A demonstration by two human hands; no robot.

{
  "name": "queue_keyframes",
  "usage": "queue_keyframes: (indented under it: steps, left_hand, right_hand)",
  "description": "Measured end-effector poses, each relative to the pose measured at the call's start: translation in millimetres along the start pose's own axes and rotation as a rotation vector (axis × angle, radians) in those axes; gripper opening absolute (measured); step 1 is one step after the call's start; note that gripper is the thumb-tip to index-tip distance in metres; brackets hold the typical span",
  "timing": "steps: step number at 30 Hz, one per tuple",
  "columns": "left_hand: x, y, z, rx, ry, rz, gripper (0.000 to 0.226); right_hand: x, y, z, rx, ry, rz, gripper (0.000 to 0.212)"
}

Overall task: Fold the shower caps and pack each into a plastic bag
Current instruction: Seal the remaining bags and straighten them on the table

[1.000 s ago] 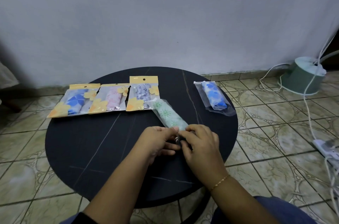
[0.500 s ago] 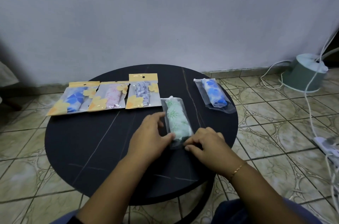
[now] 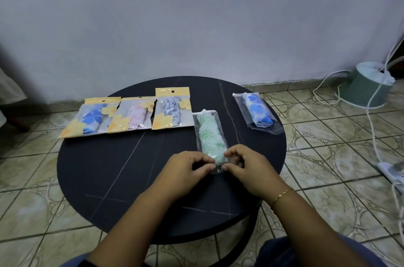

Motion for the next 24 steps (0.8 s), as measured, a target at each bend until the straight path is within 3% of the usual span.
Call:
queue_keyframes:
  steps: [3, 10, 24]
  left_hand:
    - [2.7, 9.5, 6.8, -0.097, -0.095, 0.071, 0.002]
    - [7.0, 16.1, 10.3, -0.123, -0.127, 0.157, 0.011]
    - [6.5, 26.2, 22.4, 0.007, -0.319, 0.342, 0.021]
  right_hand:
    - [4.4, -7.7, 2.2, 0.060, -0.035, -0.052, 0.019]
    - [9.5, -14.3, 2.0, 0.132, -0.023, -0.125, 0.010]
    - [12.2, -18.6, 5.0, 0.022, -0.064, -0.373, 0.030]
Point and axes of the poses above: each hand's wrist, its own x-axis towards the middle knuckle, its own z-axis out of the back of the hand, y = z × x, the point moved 10 cm from there along x, towards the middle knuckle, and after that the axes turned 13 degrees about -x, right-handed, at the moved point
